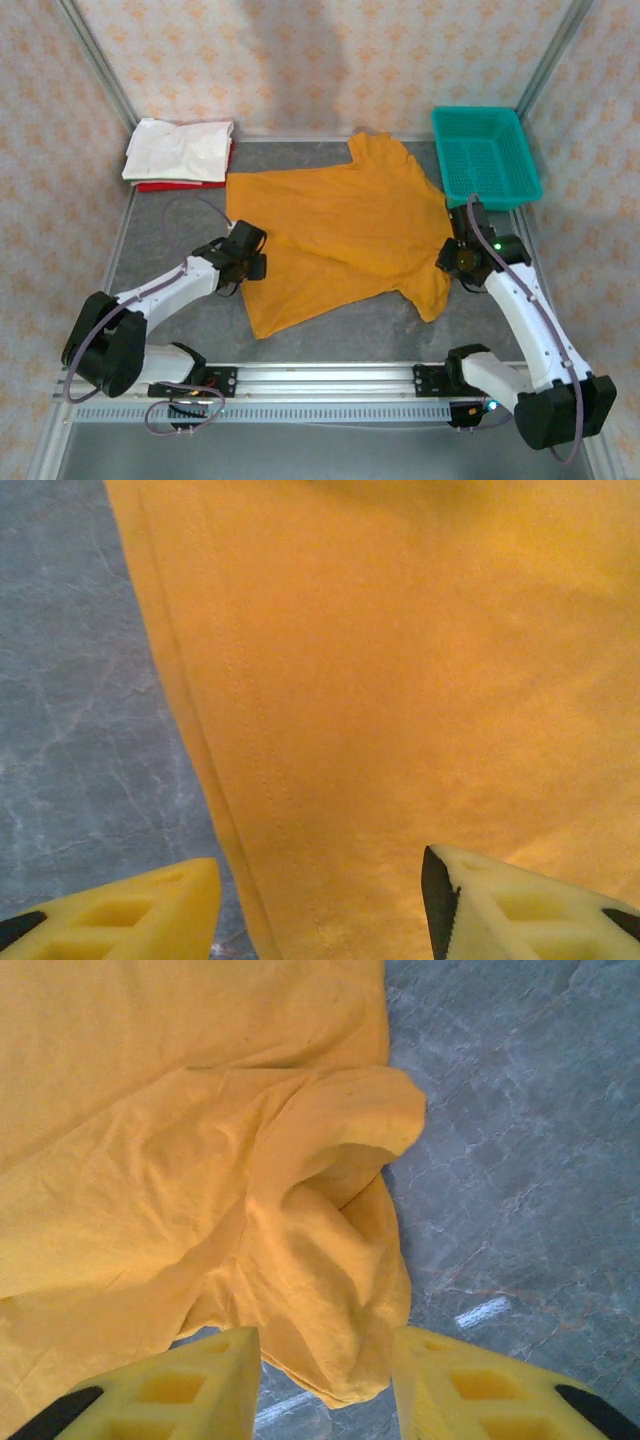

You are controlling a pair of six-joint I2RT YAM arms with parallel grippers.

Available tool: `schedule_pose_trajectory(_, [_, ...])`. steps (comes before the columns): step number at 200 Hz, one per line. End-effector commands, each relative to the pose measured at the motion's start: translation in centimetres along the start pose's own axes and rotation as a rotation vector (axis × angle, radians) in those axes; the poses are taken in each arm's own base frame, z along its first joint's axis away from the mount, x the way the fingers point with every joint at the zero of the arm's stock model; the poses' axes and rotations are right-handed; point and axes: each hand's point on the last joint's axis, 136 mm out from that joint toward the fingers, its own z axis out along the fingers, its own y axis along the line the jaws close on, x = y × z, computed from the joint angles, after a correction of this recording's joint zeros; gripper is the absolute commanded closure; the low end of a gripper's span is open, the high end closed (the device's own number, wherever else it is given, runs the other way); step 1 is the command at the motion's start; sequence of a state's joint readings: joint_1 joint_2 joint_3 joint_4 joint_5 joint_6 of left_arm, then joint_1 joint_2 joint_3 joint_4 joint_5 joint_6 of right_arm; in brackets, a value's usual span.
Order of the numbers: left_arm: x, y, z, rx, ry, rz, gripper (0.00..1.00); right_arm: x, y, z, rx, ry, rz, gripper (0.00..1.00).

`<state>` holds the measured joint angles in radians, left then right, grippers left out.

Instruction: Fold and stack the t-shirts

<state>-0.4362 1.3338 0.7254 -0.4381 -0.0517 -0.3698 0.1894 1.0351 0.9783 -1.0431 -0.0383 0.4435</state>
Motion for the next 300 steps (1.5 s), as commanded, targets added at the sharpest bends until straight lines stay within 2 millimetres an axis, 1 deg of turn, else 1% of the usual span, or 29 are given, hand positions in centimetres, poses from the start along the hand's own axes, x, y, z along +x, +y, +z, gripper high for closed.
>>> schedule_pose_trajectory(1, [-0.7,-1.5,0.4,0.057,0.033,-0.021,0.44,-0.4,0.7,1.8,0.013,0.020,-0.040,0.60])
schedule_pose_trajectory(13, [-0.3,-2.5,0.9,0.104,0.060,-0.042,0.44,-1.2,1.2,2.7,0.028,0.019,-0.054,0.59])
schedule_pose_trajectory(19, [0.0,-2.7,1.1,0.114,0.069,-0.057,0.44,-1.6,1.4,3.0,0.032,0.009,-0.058,0.57])
schedule_pose_trajectory(24, [0.3,-2.6,1.3,0.112,0.075,-0.073,0.44,-1.7,1.6,4.0,0.047,0.027,-0.065,0.56])
schedule_pose_trajectory(42, [1.5,-1.4,2.1,0.065,0.094,-0.128,0.46,-1.8,2.6,6.5,0.056,0.082,-0.079,0.55])
schedule_pose_trajectory(60, [2.2,0.5,2.7,0.028,0.112,-0.204,0.48,-1.9,4.5,8.7,-0.002,0.122,-0.077,0.55])
schedule_pose_trajectory(67, [2.4,1.1,2.9,0.025,0.120,-0.226,0.49,-2.0,5.4,9.0,-0.027,0.139,-0.075,0.55])
schedule_pose_trajectory(74, [2.6,1.7,3.1,0.020,0.129,-0.288,0.51,-2.3,6.4,9.2,-0.055,0.152,-0.077,0.55])
schedule_pose_trajectory(83, [2.8,2.5,3.4,0.019,0.138,-0.332,0.52,-3.1,7.4,9.2,-0.086,0.142,-0.074,0.55])
schedule_pose_trajectory(93, [3.0,3.0,3.8,0.040,0.154,-0.376,0.53,-4.0,8.1,9.4,-0.097,0.126,-0.076,0.54])
schedule_pose_trajectory(106, [3.0,3.8,4.1,0.058,0.167,-0.433,0.54,-4.7,9.0,9.9,-0.104,0.136,-0.091,0.53])
schedule_pose_trajectory(130, [2.0,5.3,4.5,0.088,0.147,-0.539,0.57,-5.6,11.3,11.4,-0.133,0.188,-0.114,0.51])
schedule_pose_trajectory(138, [1.6,5.5,4.3,0.080,0.140,-0.533,0.58,-5.9,12.3,11.9,-0.153,0.187,-0.114,0.51])
schedule_pose_trajectory(148, [0.7,5.9,3.6,0.045,0.125,-0.497,0.60,-6.2,13.5,12.2,-0.174,0.184,-0.119,0.51])
schedule_pose_trajectory(160, [-0.2,5.6,2.3,0.013,0.098,-0.438,0.61,-6.6,14.6,12.4,-0.189,0.179,-0.124,0.52])
schedule_pose_trajectory(171, [-0.5,4.8,0.9,-0.002,0.082,-0.399,0.61,-7.1,15.4,12.5,-0.207,0.169,-0.118,0.52])
schedule_pose_trajectory(180, [-0.7,3.7,-0.3,0.016,0.063,-0.374,0.62,-7.5,15.8,12.5,-0.218,0.162,-0.112,0.52])
schedule_pose_trajectory(192, [-0.5,2.2,-1.4,0.046,0.037,-0.369,0.65,-8.1,16.1,12.5,-0.226,0.142,-0.106,0.52])
schedule_pose_trajectory(207, [0.1,-0.5,-1.5,0.136,0.026,-0.394,0.67,-8.5,16.5,12.5,-0.238,0.127,-0.102,0.52])
schedule_pose_trajectory(212, [0.3,-1.6,-1.3,0.169,0.031,-0.401,0.70,-8.6,16.6,12.6,-0.238,0.126,-0.103,0.52])
schedule_pose_trajectory(216, [0.6,-2.3,-1.0,0.189,0.039,-0.404,0.74,-8.6,16.6,12.6,-0.238,0.124,-0.104,0.52])
schedule_pose_trajectory(221, [1.0,-3.1,-0.6,0.206,0.046,-0.407,0.81,-8.8,16.5,12.7,-0.234,0.121,-0.103,0.52])
schedule_pose_trajectory(231, [2.0,-3.8,0.5,0.196,0.079,-0.419,0.96,-8.8,16.5,12.7,-0.228,0.116,-0.104,0.52])
schedule_pose_trajectory(235, [2.3,-3.9,0.9,0.192,0.089,-0.427,1.00,-8.9,16.5,12.8,-0.226,0.114,-0.105,0.52])
schedule_pose_trajectory(254, [3.6,-3.9,2.6,0.186,0.099,-0.481,1.00,-9.2,16.2,12.8,-0.218,0.103,-0.100,0.51])
schedule_pose_trajectory(274, [5.3,-2.8,4.0,0.146,0.135,-0.520,1.00,-9.7,16.0,12.6,-0.221,0.097,-0.090,0.51])
schedule_pose_trajectory(287, [6.0,-1.5,4.3,0.101,0.150,-0.529,1.00,-10.0,16.0,12.2,-0.228,0.085,-0.086,0.51])
schedule_pose_trajectory(300, [6.6,0.3,4.6,0.067,0.159,-0.570,1.00,-10.3,15.9,11.8,-0.229,0.071,-0.081,0.50])
